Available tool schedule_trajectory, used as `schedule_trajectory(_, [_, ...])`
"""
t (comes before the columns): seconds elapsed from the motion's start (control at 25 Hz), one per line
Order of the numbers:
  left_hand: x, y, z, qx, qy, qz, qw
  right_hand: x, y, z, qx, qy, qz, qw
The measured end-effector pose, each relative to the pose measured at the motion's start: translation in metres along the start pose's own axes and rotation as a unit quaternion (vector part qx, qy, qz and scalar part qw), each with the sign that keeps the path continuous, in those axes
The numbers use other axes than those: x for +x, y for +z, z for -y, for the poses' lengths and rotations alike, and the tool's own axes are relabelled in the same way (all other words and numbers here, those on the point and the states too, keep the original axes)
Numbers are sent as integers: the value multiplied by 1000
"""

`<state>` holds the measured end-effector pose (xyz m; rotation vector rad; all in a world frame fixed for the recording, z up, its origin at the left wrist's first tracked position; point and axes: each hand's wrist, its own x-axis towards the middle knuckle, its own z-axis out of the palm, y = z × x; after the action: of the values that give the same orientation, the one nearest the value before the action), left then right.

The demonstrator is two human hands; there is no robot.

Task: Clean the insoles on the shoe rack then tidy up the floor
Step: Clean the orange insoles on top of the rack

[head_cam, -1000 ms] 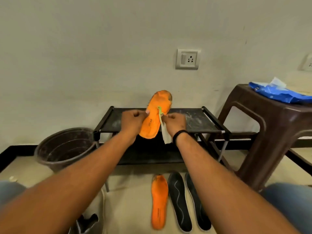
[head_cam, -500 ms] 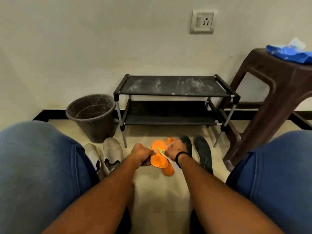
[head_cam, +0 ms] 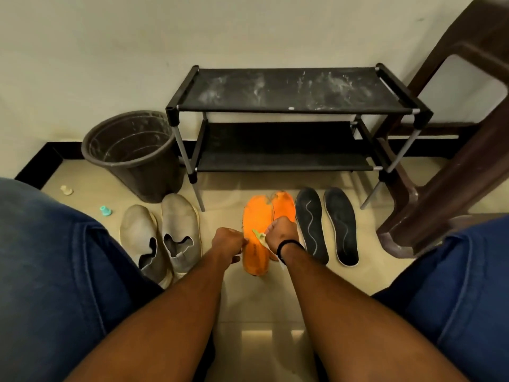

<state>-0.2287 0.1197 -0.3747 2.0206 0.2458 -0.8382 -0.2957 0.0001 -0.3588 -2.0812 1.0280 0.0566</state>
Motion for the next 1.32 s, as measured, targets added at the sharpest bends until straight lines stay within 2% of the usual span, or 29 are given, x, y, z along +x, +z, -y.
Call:
schedule_trajectory(0.28, [41,25,21,-3,-3,-72,997,36,38,-9,60,77,-17,995])
schedule_trajectory(0.48, [66,37,16,-73,-21,-132,988,65,51,-5,113,116,-22,987])
schedule_trajectory(0.68, [93,31,11,-108,-43,-160,980,91,65,4,124,119,-8,985])
schedule_trajectory(0.88, [99,22,13,-59,-48,-173,982,101,65,2,148,130,-12,980])
schedule_trajectory(1.08, [72,41,8,117,93,-149,977,92,55,-4,171,133,-38,976])
schedule_trajectory(1.24, [48,72,-10,145,163,-67,974,84,27,-16,153,171,-120,966])
schedule_trajectory(1.32, [40,84,-12,184,171,-69,966,81,9,-31,148,198,-163,955])
